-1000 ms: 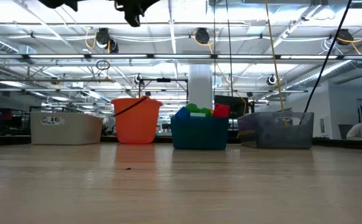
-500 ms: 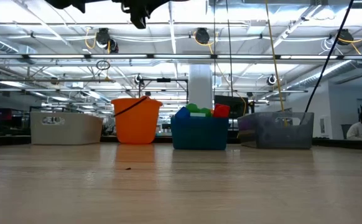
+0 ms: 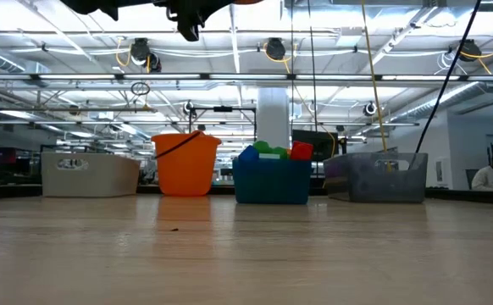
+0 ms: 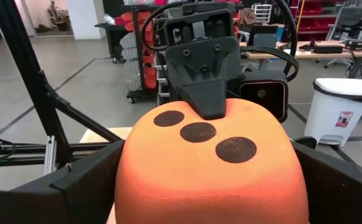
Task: Pick & Place Toys
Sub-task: Put the orange dice into the black bin
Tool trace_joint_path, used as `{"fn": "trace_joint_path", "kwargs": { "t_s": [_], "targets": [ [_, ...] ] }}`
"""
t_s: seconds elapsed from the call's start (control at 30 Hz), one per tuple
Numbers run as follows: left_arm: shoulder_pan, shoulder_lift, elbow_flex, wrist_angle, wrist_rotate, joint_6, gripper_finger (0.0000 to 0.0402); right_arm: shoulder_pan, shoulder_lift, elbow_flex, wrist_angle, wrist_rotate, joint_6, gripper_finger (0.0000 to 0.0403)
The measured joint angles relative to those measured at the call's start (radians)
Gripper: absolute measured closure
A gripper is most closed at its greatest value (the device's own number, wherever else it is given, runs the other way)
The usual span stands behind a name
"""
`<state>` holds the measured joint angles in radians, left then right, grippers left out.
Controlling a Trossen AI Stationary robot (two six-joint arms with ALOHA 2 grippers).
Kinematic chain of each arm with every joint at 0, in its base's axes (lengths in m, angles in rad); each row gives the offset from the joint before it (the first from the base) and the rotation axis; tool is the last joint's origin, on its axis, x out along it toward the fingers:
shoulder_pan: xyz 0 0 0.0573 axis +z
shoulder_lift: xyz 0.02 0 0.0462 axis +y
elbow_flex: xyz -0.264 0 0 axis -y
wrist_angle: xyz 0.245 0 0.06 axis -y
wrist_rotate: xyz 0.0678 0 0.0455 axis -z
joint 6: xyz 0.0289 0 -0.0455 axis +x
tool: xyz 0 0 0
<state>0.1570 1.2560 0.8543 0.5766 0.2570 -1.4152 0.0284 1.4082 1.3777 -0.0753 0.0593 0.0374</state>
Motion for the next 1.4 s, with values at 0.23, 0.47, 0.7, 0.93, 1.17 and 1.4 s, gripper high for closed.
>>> {"fn": "trace_joint_path", "kwargs": {
  "t_s": [0.23, 0.47, 0.7, 0.93, 1.17, 1.4],
  "targets": [
    [0.01, 0.0, 0.0, -0.001, 0.015, -0.003, 0.0049, 0.0, 0.001, -0.001, -0.001, -0.002, 0.002, 0.0005],
    [0.024, 0.0, 0.0, 0.0, 0.038, -0.009, 0.0049, 0.0, 0.001, -0.001, -0.004, 0.007, -0.023, 0.0006],
    [0.025, 0.0, 0.0, 0.002, 0.05, -0.008, 0.0043, 0.002, 0.001, -0.002, -0.003, 0.037, -0.027, 0.0007],
    [0.026, -0.001, 0.0, 0.002, 0.049, 0.0, 0.0019, -0.001, 0.001, -0.002, -0.004, 0.04, -0.023, 0.0013],
    [0.026, -0.002, 0.0, 0.002, 0.048, 0.003, 0.0016, -0.002, 0.001, -0.002, -0.003, 0.042, -0.022, 0.0038],
    [0.026, -0.002, 0.0, 0.028, 0.008, 0.03, 0.0014, -0.003, -0.011, -0.002, 0.006, 0.052, -0.035, 0.004]
  ]
}}
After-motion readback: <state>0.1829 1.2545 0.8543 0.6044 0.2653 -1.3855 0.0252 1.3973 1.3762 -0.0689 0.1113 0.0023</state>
